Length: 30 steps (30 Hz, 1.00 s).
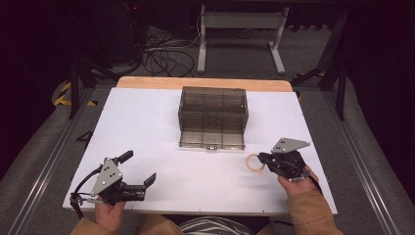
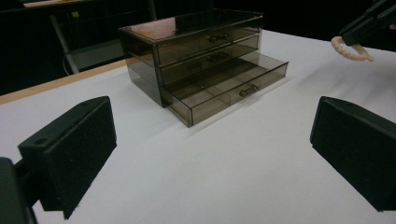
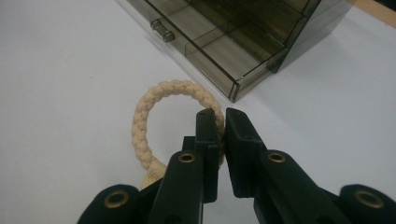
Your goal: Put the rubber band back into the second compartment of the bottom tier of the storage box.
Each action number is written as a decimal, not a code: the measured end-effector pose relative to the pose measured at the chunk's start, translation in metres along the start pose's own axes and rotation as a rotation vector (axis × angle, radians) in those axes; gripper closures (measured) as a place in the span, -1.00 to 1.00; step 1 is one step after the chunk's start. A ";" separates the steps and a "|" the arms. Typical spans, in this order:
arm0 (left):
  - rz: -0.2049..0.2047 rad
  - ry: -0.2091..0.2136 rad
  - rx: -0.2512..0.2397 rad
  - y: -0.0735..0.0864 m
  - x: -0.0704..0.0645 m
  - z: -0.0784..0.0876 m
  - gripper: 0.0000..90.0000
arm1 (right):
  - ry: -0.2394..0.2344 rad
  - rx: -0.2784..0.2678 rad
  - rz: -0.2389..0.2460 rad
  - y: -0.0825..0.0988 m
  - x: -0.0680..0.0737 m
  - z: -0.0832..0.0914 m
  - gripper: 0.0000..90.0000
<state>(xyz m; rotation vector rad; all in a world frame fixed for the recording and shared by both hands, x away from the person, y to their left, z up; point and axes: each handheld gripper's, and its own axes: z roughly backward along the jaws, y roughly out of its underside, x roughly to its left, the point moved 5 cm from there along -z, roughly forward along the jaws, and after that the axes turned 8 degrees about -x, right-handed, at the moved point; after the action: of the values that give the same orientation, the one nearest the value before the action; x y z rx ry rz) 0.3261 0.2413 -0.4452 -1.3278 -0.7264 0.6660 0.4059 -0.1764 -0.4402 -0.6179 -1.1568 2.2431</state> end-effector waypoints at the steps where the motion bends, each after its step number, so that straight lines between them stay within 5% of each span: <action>1: 0.000 0.000 0.000 0.000 0.000 0.000 -0.98 | 0.000 -0.011 -0.003 0.000 0.000 0.001 0.87; 20: -0.003 -0.002 -0.003 0.000 0.000 0.001 -0.98 | 0.044 -0.189 -0.005 -0.008 -0.003 0.014 0.87; 30: -0.001 -0.006 -0.004 0.000 0.001 0.001 -0.98 | 0.040 -0.218 0.000 -0.009 -0.003 0.015 0.87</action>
<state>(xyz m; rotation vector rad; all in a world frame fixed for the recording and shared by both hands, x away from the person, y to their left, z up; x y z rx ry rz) 0.3254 0.2426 -0.4448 -1.3292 -0.7340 0.6682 0.4018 -0.1829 -0.4246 -0.7446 -1.3923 2.1109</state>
